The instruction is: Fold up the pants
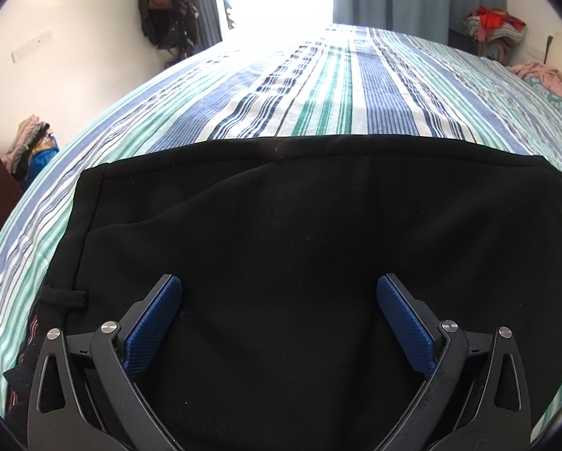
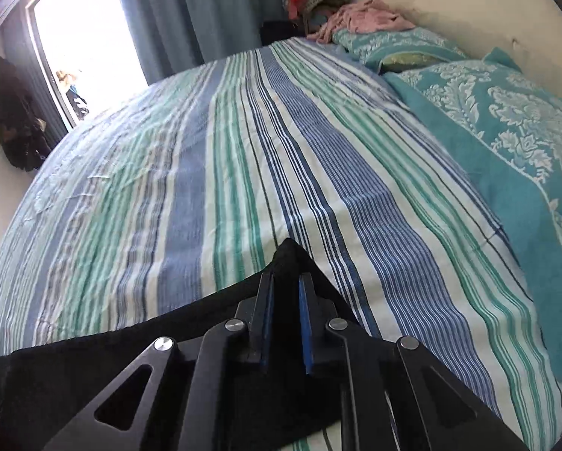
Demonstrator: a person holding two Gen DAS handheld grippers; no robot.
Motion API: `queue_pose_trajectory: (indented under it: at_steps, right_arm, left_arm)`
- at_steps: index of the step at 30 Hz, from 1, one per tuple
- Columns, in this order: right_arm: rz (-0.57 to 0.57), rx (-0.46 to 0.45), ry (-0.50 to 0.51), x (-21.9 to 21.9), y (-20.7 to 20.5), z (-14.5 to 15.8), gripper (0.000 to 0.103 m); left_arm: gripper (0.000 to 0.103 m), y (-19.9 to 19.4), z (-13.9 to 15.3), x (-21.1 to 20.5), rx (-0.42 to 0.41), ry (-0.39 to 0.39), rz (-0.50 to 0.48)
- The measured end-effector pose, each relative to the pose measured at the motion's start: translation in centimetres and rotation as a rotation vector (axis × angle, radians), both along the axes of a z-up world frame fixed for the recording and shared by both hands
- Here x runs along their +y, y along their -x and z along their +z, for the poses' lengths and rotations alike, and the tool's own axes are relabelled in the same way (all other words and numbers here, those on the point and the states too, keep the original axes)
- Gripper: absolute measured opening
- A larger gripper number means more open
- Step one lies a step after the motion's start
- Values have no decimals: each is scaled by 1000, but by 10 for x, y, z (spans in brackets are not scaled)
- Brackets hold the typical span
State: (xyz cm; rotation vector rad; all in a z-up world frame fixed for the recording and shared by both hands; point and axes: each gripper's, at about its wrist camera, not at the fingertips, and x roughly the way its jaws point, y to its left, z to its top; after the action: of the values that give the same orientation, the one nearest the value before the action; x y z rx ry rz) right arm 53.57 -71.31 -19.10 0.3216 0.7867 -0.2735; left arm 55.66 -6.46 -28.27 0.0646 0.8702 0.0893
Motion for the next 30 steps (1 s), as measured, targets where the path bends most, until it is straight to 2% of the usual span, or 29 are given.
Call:
queue_pose_trajectory:
  at_steps: [3, 6, 7, 8, 10, 11, 13, 14, 15, 16, 18, 20, 22, 24, 25, 27, 30]
  right_arm:
    - [65, -123, 45, 34, 96, 44, 12]
    - [55, -189, 36, 75, 214, 67, 11]
    - [29, -192, 16, 87, 256, 66, 11]
    - [-20, -179, 2, 97, 295, 62, 3]
    - [-154, -109, -37, 108, 364, 43, 3]
    - [-252, -47, -32, 111, 391, 31, 5]
    - [-393, 55, -57, 114, 436, 12, 18]
    - [-455, 84, -72, 113, 456, 8, 40]
    - [-498, 65, -103, 115, 476, 10, 51]
    - [-511, 17, -142, 118, 495, 14, 54]
    - [-474, -56, -196, 131, 510, 22, 65]
    - [-361, -146, -349, 147, 509, 23, 66]
    - [-262, -214, -575, 161, 494, 6, 71]
    - [-235, -194, -760, 167, 468, -23, 72]
    - [-257, -191, -791, 171, 460, -37, 73]
    - [-321, -159, -769, 167, 446, -60, 72]
    - [-415, -239, -780, 157, 441, -69, 71]
  left_arm:
    - [102, -1, 1, -2, 3, -10, 1]
    - [102, -2, 2, -6, 6, -35, 4]
    - [102, -3, 3, -8, 6, -49, 5]
    - [102, -3, 3, -10, 6, -63, 5]
    - [102, -4, 5, -15, 9, -101, 6]
    - [102, -4, 6, -18, 14, -124, 9]
    - [102, -5, 13, -25, 46, -181, 17]
    - [102, -4, 18, -29, 86, -202, 16]
    - [102, 0, 26, -31, 126, -198, 1]
    - [102, 11, 35, -30, 137, -161, -7]
    - [102, 50, 56, -25, 101, -45, -40]
    - [102, 97, 65, -22, 83, 18, -83]
    - [102, 143, 65, -21, 97, 16, -119]
    - [102, 185, 62, -17, 110, 6, -143]
    - [102, 203, 59, -15, 116, 3, -152]
    - [102, 233, 59, -7, 129, -1, -159]
    - [102, 256, 64, 10, 133, 20, -148]
